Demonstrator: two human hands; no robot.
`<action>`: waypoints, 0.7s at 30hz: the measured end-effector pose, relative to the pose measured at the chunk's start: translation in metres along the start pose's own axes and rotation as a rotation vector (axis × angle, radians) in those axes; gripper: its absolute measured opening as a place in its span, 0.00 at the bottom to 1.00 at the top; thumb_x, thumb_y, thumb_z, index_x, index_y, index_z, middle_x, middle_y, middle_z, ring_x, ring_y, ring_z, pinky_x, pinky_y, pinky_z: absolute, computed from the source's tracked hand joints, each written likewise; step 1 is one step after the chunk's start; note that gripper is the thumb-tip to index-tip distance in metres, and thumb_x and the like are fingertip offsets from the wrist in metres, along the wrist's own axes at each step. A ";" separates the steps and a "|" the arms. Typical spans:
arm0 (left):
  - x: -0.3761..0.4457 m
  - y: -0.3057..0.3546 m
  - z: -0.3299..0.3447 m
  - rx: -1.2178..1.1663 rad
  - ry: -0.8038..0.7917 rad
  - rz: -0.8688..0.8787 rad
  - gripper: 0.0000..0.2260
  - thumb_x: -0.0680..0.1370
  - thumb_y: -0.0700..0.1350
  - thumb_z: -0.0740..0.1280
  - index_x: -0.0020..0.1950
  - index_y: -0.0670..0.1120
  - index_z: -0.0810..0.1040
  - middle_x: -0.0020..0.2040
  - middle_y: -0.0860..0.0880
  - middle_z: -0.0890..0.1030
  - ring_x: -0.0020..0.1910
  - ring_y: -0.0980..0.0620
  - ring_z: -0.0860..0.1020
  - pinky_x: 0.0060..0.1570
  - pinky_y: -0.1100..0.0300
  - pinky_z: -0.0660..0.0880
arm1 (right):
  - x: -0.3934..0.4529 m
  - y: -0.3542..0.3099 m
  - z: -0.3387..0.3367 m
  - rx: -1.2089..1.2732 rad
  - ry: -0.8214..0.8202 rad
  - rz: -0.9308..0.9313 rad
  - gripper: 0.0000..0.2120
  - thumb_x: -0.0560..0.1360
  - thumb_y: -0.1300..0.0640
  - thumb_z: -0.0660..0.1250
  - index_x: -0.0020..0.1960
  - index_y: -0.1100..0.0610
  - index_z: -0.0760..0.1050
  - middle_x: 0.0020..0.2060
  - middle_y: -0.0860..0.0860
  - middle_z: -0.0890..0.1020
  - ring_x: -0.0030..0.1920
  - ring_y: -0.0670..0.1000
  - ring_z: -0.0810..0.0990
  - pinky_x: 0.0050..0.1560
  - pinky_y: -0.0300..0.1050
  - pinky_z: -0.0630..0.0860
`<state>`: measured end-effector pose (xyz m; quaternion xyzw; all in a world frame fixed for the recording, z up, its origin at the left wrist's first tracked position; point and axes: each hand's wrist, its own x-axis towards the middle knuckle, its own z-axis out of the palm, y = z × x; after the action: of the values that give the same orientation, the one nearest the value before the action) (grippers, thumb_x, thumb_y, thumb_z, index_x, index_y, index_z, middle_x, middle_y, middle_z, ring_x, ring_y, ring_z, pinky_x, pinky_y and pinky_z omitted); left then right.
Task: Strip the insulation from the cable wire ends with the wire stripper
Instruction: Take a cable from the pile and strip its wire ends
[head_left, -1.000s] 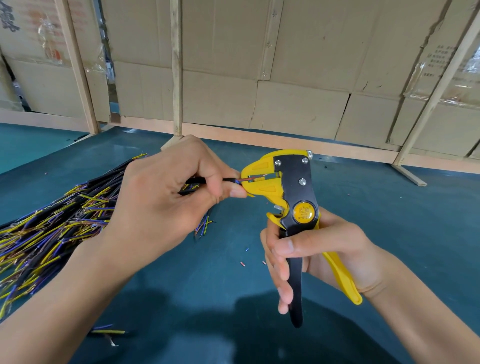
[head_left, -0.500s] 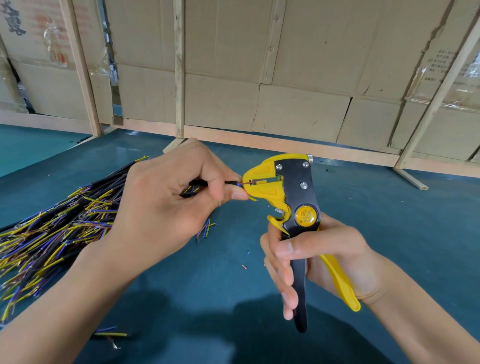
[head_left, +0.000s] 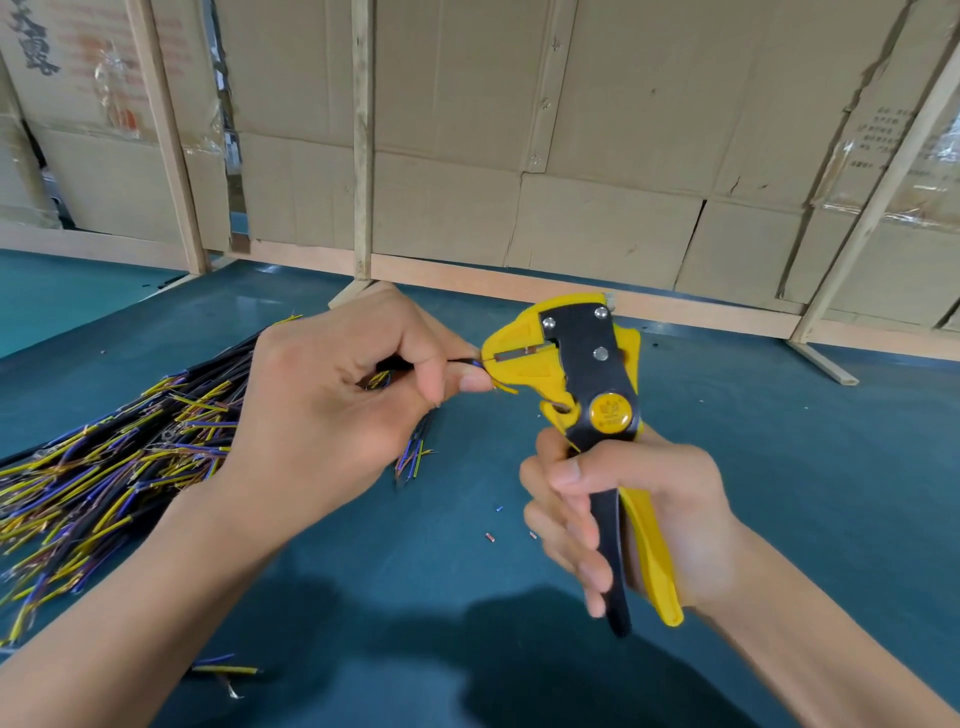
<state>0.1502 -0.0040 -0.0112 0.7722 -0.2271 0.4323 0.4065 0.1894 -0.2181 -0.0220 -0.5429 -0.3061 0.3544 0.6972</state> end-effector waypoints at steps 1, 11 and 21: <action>-0.001 0.000 0.002 -0.027 0.004 0.003 0.13 0.75 0.40 0.76 0.37 0.54 0.76 0.40 0.53 0.84 0.41 0.54 0.84 0.40 0.62 0.76 | 0.001 0.002 0.000 0.022 -0.011 0.007 0.10 0.68 0.60 0.67 0.30 0.62 0.70 0.25 0.58 0.67 0.21 0.54 0.70 0.22 0.44 0.75; -0.002 0.004 0.006 -0.112 0.022 0.007 0.14 0.73 0.34 0.74 0.36 0.47 0.72 0.43 0.47 0.85 0.44 0.55 0.84 0.45 0.68 0.76 | 0.000 -0.003 -0.004 0.013 -0.074 0.001 0.08 0.70 0.63 0.66 0.32 0.64 0.73 0.26 0.59 0.71 0.24 0.56 0.75 0.27 0.49 0.79; -0.003 0.003 0.004 -0.099 0.017 0.002 0.12 0.74 0.36 0.74 0.36 0.45 0.74 0.44 0.48 0.84 0.47 0.55 0.85 0.48 0.63 0.78 | -0.001 -0.002 -0.004 -0.095 -0.039 -0.023 0.09 0.72 0.66 0.62 0.33 0.63 0.75 0.28 0.57 0.76 0.26 0.57 0.76 0.33 0.55 0.77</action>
<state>0.1483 -0.0091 -0.0138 0.7471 -0.2457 0.4275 0.4458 0.1920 -0.2216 -0.0206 -0.5645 -0.3424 0.3419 0.6687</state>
